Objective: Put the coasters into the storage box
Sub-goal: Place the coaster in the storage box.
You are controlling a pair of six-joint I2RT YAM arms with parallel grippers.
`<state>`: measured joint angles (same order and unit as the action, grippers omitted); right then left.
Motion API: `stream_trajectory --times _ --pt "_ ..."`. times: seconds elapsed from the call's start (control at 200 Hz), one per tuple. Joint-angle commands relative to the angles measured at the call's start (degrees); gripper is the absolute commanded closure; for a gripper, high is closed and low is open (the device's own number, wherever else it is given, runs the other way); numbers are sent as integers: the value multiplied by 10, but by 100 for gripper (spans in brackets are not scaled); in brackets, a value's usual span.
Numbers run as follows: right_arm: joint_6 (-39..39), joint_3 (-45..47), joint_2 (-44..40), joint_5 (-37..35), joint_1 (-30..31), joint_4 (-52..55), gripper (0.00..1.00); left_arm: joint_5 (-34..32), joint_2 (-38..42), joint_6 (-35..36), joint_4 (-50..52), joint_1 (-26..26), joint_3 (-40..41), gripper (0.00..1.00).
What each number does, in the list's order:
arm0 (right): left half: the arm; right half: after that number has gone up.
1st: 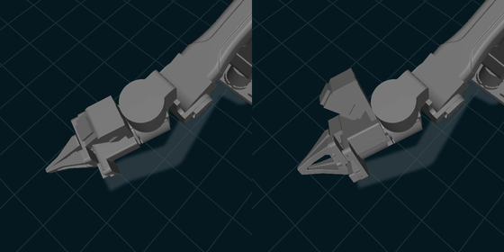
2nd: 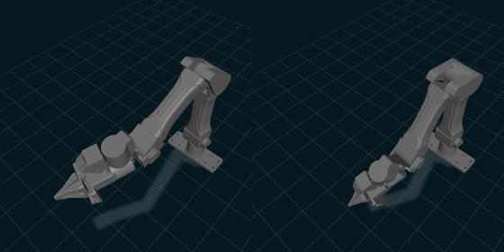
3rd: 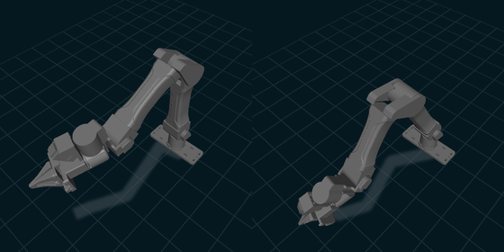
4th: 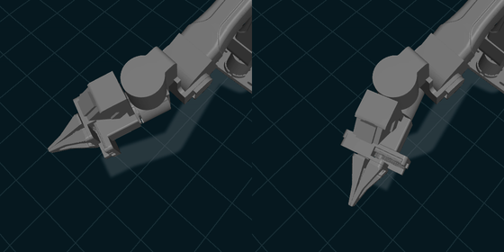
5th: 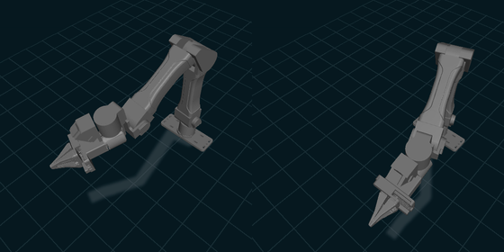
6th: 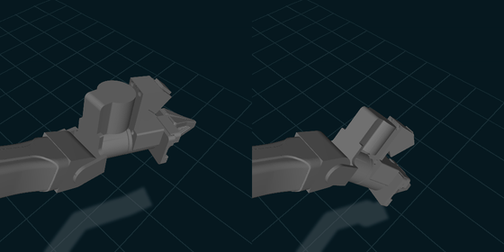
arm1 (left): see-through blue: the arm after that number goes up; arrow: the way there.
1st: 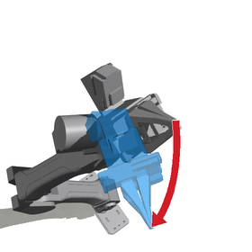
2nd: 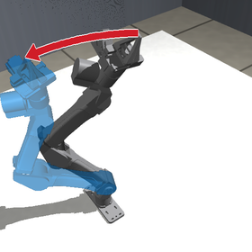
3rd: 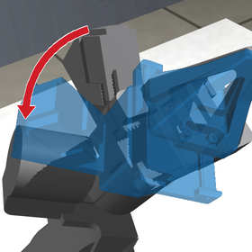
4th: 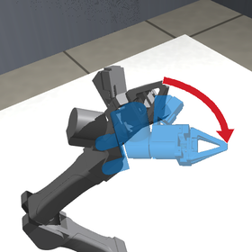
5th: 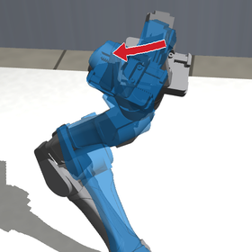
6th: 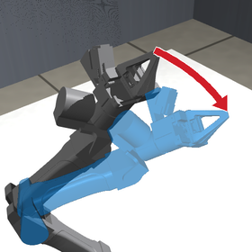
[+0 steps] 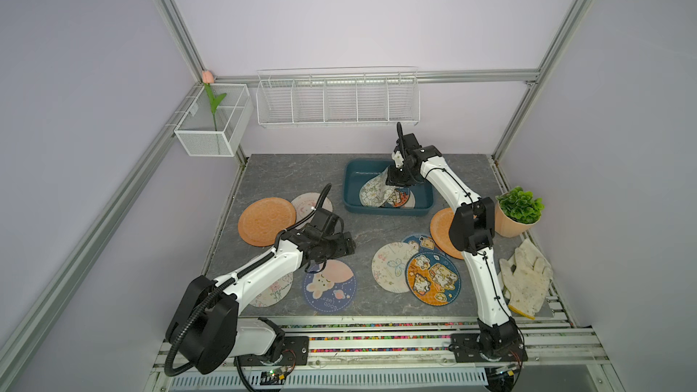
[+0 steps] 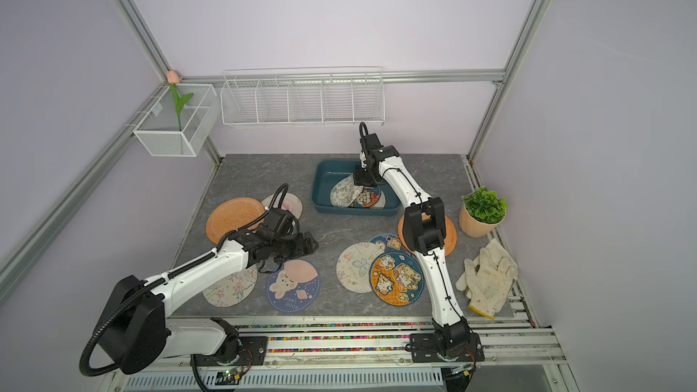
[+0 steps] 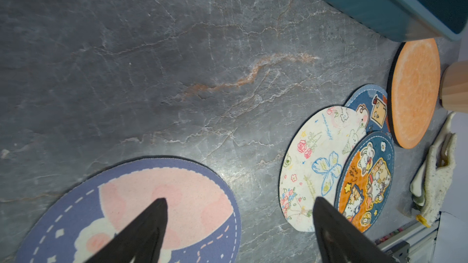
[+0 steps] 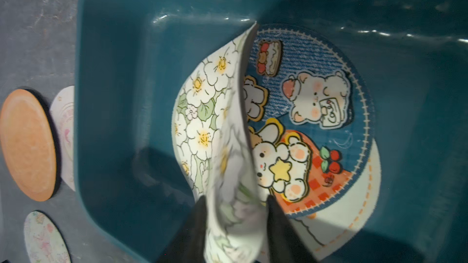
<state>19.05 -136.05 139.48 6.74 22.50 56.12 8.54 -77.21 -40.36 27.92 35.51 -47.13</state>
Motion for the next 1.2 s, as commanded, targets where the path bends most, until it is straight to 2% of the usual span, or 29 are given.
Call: stream_trajectory --times 0.0,0.085,0.185,0.39,0.805,1.195 --pt "-23 17 -23 -23 2 24 40 12 -14 16 6 -3 -20 11" --pt "-24 42 -40 -20 2 13 30 14 -18 16 3 -3 -23 11" --pt "-21 71 -63 -15 1 1 25 16 -21 15 0 -4 -25 11" --pt "-11 151 -129 13 0 -33 23 21 -18 7 -13 -3 -21 11" --pt "25 414 -341 68 -1 -98 12 42 -19 -9 -71 9 -17 14" --pt "61 657 -521 78 -6 -105 11 31 -78 -28 -105 83 -66 16"
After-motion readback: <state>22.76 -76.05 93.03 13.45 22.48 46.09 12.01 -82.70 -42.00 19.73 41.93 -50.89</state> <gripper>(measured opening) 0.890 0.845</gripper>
